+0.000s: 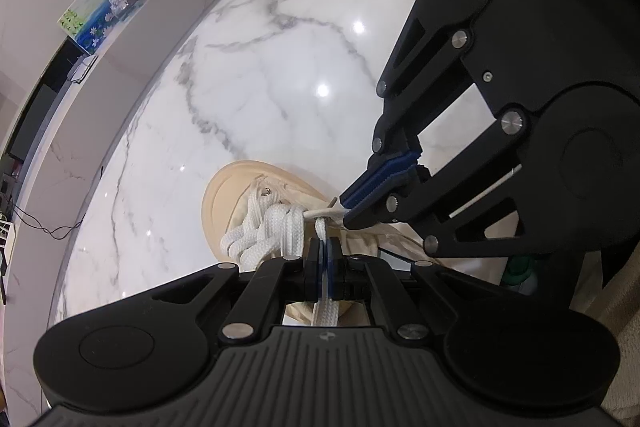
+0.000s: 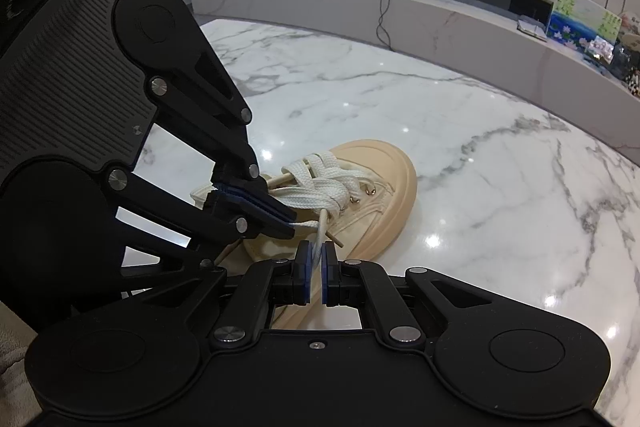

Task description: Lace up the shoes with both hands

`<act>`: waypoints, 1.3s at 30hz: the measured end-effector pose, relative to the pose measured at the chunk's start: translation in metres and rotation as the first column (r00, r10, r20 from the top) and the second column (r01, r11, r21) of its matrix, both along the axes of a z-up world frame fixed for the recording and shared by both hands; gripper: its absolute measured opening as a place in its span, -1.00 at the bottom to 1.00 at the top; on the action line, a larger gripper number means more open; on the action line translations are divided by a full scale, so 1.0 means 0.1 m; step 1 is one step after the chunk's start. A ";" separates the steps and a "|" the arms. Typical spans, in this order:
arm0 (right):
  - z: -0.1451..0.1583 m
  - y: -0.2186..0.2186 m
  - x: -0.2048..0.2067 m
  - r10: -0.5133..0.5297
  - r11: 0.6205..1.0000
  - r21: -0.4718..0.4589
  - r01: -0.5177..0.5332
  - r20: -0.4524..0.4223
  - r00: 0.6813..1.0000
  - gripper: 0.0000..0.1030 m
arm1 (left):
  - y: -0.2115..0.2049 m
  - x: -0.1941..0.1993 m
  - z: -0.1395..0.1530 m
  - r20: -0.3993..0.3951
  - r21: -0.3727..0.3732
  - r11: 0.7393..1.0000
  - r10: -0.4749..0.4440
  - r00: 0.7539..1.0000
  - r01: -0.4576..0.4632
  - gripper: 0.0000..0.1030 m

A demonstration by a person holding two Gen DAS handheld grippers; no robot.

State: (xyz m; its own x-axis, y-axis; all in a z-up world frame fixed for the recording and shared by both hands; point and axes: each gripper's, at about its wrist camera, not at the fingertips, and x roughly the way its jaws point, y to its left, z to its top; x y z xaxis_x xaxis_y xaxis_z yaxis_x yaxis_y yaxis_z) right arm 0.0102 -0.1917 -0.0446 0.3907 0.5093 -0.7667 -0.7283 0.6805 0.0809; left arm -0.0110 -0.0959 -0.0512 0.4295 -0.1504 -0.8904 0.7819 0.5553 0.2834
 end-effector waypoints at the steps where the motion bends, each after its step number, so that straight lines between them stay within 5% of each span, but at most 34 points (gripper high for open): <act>1: 0.00 0.00 0.00 0.002 1.000 -0.001 -0.002 0.000 1.000 -0.95 | 0.00 0.00 0.00 0.000 -0.003 1.000 0.000 1.000 0.000 -0.97; 16: 0.20 -0.08 0.01 0.132 0.989 -0.072 -0.128 0.052 0.990 -0.95 | 0.04 0.06 0.02 0.001 -0.043 0.999 0.031 1.000 -0.031 -0.97; 39: -0.09 0.31 0.10 0.485 0.841 -0.323 -0.435 0.092 0.869 -0.94 | 0.08 0.15 -0.01 -0.013 -0.091 0.996 0.023 1.000 -0.024 -0.97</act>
